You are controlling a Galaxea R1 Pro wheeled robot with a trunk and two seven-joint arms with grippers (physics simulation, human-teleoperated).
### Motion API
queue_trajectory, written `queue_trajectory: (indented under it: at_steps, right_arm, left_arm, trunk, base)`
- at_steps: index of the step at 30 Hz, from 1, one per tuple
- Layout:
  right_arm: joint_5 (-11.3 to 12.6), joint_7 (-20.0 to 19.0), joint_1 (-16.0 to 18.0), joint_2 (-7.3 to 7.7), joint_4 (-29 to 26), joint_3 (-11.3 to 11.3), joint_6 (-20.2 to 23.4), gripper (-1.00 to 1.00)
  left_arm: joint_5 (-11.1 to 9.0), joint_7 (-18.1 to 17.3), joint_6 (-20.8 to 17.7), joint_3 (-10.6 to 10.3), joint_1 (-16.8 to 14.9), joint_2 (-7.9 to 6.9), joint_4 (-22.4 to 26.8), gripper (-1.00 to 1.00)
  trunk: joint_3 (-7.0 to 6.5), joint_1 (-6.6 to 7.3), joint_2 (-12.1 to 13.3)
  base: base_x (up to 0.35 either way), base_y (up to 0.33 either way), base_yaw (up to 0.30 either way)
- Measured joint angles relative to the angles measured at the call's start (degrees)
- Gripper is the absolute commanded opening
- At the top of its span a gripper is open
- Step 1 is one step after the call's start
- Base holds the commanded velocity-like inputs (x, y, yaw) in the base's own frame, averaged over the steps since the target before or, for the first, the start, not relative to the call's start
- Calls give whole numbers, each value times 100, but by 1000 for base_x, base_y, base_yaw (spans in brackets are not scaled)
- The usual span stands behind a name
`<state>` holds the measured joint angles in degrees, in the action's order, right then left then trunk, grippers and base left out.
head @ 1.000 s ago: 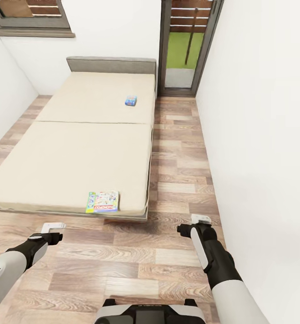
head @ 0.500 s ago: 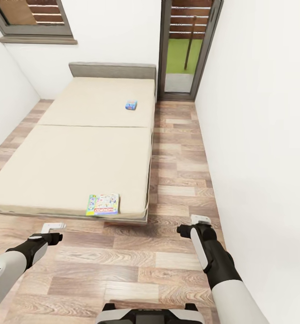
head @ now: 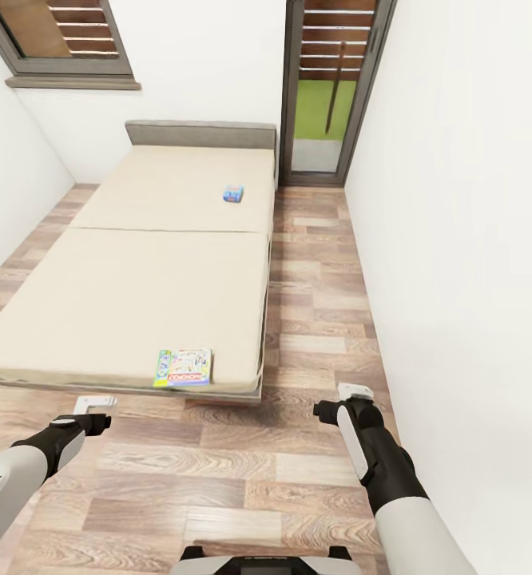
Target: Put all the toys in the child's room - the three board games (two on the bed and one on the table), the two jigsaw puzzles on the table, and the tennis ball on the table - inside the toy box on the table in the child's room.
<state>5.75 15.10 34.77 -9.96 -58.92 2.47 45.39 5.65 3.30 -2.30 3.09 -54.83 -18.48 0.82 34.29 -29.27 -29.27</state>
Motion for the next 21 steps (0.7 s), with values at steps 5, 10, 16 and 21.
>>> queue_trajectory:
  at_steps: [5, 10, 16, 21]
  right_arm:
    - [-3, 0, 0, 0, 1, 0, 0, 100]
    - [-17, 1, 0, 0, 1, 0, 0, 100]
    - [-24, 2, 0, 0, 1, 0, -20, 100]
    - [-8, 8, 0, 0, 2, 0, -220, 100]
  left_arm:
    - [5, -3, 0, 0, 0, 1, 0, 100]
    - [7, -7, 0, 0, 0, -5, 0, 100]
    - [8, -5, 6, -5, 0, -7, 0, 100]
    - [8, 0, 7, -7, 0, -7, 0, 100]
  trunk:
    - [-47, 0, 0]
    - [-94, 0, 0]
    - [-151, 0, 0]
    - [-198, 0, 0]
  base:
    - [0, 0, 0]
    - [0, 0, 0]
    - [0, 0, 0]
    - [0, 0, 0]
